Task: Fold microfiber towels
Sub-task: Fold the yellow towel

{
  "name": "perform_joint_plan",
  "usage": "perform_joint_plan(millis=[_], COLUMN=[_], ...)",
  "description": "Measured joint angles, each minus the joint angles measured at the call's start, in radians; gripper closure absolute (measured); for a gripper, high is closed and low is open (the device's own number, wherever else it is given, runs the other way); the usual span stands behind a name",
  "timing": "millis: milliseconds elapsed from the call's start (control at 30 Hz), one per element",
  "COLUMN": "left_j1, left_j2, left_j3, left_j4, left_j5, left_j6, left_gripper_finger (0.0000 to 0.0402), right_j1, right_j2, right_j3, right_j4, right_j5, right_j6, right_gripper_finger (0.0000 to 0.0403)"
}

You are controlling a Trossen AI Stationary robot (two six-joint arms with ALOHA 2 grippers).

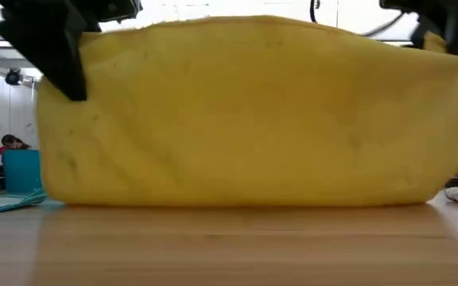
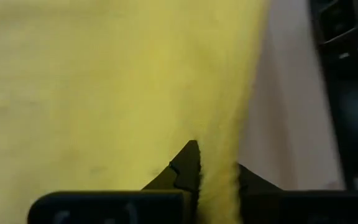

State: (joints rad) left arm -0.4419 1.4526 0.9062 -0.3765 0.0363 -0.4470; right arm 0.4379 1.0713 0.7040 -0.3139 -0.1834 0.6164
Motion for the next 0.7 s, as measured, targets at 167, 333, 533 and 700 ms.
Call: perform_joint_plan(millis=[167,333,533,700], left_j1=[-0.022,-0.001,0.038,0.088], left_j2=[0.108,0.128,0.104,0.105], left_j3=[0.000,-0.012,-0.042,-0.049], left_j4=[0.101,0.096,0.064,0.005], left_j5=[0.146,0.219,0.207,0.192], left_j6=[-0.052,-0.065,-0.064,-0.069], left_gripper_finger=[0.0401,0.0401,0.0401,0.0378], right_j1=[0.037,0.018,-0.062,-0.157], right_j2=[0.082,0.125,0.115,0.122], right_j3=[-0.045,-0.046,-0.020,-0.017], right_j4=[0.089,0.074,-0.051,-0.105], right_j5=[-0.009,-0.007,0.052,0.056], right_j6=[0.098,0.083,0.035,-0.024], right_gripper_finger=[0.0394,0.0394,0.0394,0.0394])
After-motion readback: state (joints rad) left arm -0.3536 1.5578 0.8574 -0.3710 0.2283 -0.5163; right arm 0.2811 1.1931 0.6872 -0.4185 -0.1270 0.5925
